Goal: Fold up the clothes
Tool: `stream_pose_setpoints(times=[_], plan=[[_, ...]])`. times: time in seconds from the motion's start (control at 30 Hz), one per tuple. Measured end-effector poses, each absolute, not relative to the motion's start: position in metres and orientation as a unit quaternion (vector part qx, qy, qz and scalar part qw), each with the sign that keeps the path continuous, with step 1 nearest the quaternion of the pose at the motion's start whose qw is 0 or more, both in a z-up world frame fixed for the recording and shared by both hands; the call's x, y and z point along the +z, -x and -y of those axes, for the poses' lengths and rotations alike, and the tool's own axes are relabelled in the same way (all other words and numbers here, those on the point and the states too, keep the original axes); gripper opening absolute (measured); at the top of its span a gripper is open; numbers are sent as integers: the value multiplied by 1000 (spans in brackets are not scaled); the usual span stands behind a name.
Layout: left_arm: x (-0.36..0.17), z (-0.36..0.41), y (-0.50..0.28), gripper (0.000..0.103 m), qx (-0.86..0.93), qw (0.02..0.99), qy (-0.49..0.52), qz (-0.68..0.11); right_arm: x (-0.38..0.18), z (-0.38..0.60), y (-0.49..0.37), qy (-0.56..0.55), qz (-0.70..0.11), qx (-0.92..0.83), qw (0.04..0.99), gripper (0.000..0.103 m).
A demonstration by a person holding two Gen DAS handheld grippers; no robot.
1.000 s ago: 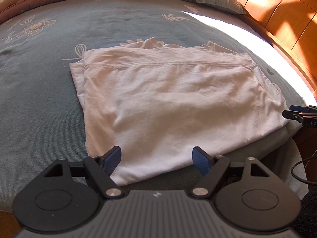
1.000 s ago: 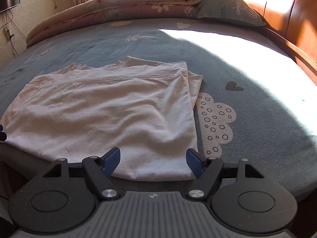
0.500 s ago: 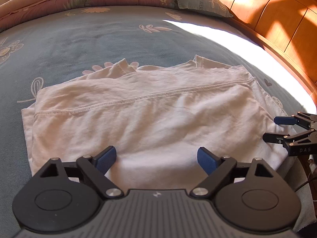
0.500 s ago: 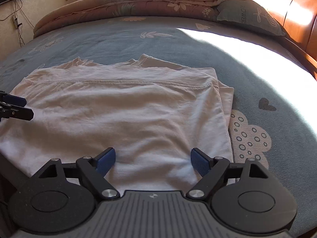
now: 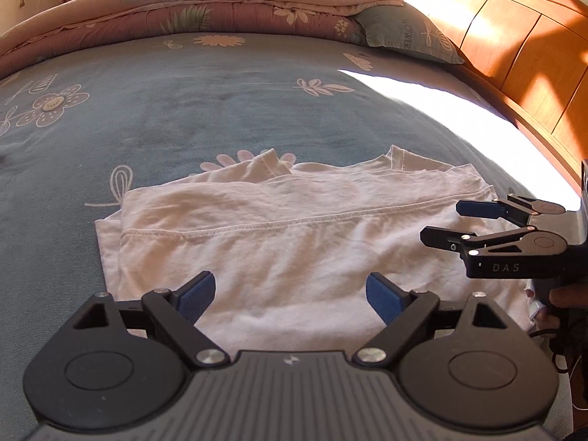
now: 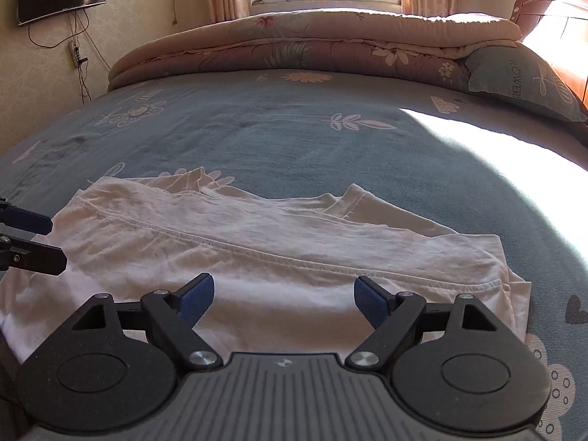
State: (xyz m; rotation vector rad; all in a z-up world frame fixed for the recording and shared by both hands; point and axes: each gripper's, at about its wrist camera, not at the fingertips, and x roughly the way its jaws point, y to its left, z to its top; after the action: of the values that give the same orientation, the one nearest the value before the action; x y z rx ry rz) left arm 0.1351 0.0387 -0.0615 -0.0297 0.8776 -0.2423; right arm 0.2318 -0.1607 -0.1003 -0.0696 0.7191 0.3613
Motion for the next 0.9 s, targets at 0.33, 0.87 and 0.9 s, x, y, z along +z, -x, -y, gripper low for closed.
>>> stream_pose_setpoints(times=[0.33,0.87,0.9], plan=[[-85,-24,-146,89,-139,886,15,-442,-119,240,-179,13,-370,120,921,96],[-85,-25,-138,89,-148,882,42,-445,-96,227,-159,8,-347,131,929,103],[-86,-30,-137,89,-135,882,42,-450,-98,223,-162,5,-352,138,926,103]])
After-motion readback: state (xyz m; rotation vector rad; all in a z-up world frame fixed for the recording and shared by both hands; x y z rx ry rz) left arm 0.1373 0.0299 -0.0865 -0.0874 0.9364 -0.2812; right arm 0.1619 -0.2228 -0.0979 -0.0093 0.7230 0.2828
